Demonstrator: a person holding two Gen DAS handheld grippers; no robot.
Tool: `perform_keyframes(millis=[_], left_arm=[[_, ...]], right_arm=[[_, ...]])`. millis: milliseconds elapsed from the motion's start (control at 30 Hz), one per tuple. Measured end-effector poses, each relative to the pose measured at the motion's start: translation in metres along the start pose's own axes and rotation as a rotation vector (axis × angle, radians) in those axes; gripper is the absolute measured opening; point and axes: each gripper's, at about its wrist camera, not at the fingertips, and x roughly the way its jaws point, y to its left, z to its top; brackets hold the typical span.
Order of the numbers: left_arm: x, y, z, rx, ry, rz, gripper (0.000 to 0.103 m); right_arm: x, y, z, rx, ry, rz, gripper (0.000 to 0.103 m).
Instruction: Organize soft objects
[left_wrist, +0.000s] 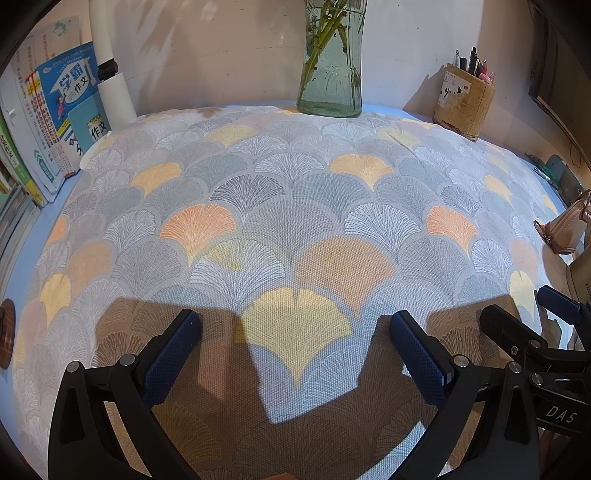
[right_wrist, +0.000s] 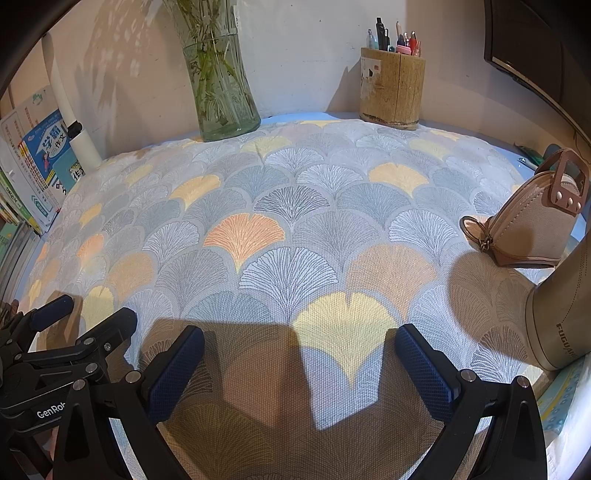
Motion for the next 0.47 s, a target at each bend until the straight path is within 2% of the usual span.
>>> perform_keyframes(millis=[467], left_arm=[[-0.0004,-0.001,-0.0008,0.002,0.0,0.0,0.103]], right_arm=[[0.0,-0.0003,-0.0001,0.0,-0.001,0.001,0.103]])
